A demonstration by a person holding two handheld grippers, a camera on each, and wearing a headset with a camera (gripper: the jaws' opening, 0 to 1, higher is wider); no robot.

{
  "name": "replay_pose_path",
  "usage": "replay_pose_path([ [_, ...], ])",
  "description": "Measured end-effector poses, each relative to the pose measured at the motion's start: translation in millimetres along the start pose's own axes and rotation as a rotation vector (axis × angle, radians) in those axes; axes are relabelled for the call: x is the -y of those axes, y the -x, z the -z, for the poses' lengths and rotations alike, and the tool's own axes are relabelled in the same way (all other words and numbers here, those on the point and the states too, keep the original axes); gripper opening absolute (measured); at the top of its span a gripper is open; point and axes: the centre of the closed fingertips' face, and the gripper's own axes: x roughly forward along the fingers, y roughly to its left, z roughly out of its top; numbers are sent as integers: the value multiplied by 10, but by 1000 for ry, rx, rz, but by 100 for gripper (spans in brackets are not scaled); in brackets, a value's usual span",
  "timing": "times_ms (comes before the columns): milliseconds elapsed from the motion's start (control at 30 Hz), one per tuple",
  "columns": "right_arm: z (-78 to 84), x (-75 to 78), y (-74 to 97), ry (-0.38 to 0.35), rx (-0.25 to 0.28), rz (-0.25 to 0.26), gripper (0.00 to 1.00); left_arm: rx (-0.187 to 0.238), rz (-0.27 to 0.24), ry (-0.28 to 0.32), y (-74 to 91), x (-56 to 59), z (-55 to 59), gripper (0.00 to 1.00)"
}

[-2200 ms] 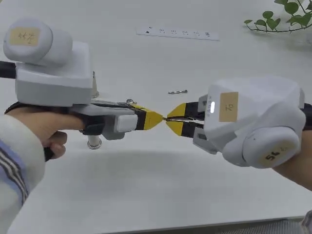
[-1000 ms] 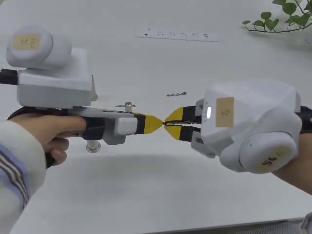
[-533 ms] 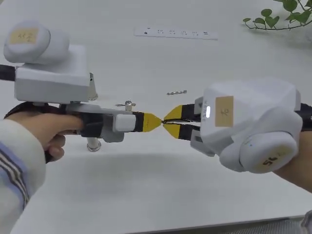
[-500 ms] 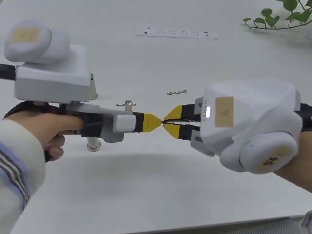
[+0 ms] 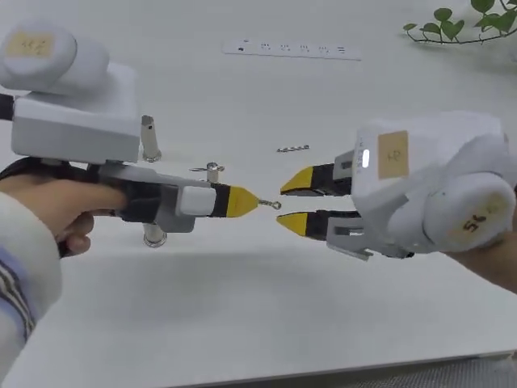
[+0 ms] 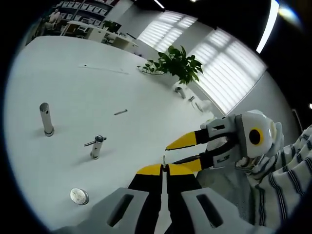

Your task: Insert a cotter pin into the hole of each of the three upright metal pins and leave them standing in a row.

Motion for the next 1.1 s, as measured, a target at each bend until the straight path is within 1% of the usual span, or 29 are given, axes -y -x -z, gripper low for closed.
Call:
replay_pose_path([
  [33,-2,-7,4,-22,10,-14,18,-4,-1,-21,20,-5,8,0],
  [67,-6,-22,13,-62,26,-34,18,-6,1,-42,32,-2,11,0],
  [100,-6,-28,15,-75,30,-43,18,-8,10,-75,49,9,18,0],
  [133,-16,-47,25,-116,47,-68,18,-8,13,-90,57,19,20,0],
  [200,-53,-52,39,-172,86,-93,18,-17,42,-167,78,66,39,0],
  [233,-61,-56,36,-197,102,-107,18,-18,58,-218,88,107,45,0],
  [267,-73,-53,42,-229,120,-119,18,-15,72,-251,93,145,41,0],
  [300,-86,-39,48,-244,132,-117,18,-7,88,-272,100,188,36,0],
  [333,-86,-36,54,-254,139,-123,19,9,108,-281,102,258,18,0],
  [367,-89,-50,61,-271,147,-140,20,12,111,-287,109,278,17,0],
  [467,-84,-67,71,-295,160,-164,21,15,98,-334,107,272,9,0],
  [533,-91,-95,80,-305,168,-183,20,10,98,-354,103,281,35,0],
  [567,-138,-161,94,-344,192,-224,19,13,105,-373,104,299,42,0],
  [600,-168,-185,104,-370,211,-244,19,12,118,-412,105,324,54,0],
  [633,-184,-195,112,-381,220,-250,19,21,124,-456,104,347,50,0],
  [667,-181,-197,116,-372,219,-249,19,26,129,-530,109,361,52,0],
  [700,-191,-211,118,-372,220,-254,18,29,134,-574,110,381,58,0],
  [733,-199,-220,121,-374,224,-258,18,31,140,-594,109,402,66,0],
  [767,-210,-231,125,-377,228,-264,18,24,144,-595,108,419,89,0],
  [800,-224,-247,128,-379,233,-270,17,22,149,-597,111,410,93,0],
  [833,-225,-251,128,-379,232,-271,17,22,155,-631,109,421,99,0],
  [867,-217,-264,121,-374,222,-272,17,26,159,-652,103,443,104,0],
  [933,-195,-287,115,-355,210,-279,17,29,173,-717,91,489,126,0],
  [967,-199,-296,115,-355,210,-282,16,24,171,-727,87,498,146,0],
  [1033,-202,-322,115,-349,205,-291,15,19,178,-709,85,507,158,0],
  [1100,-199,-346,115,-338,198,-300,13,18,182,-719,87,501,165,0],
])
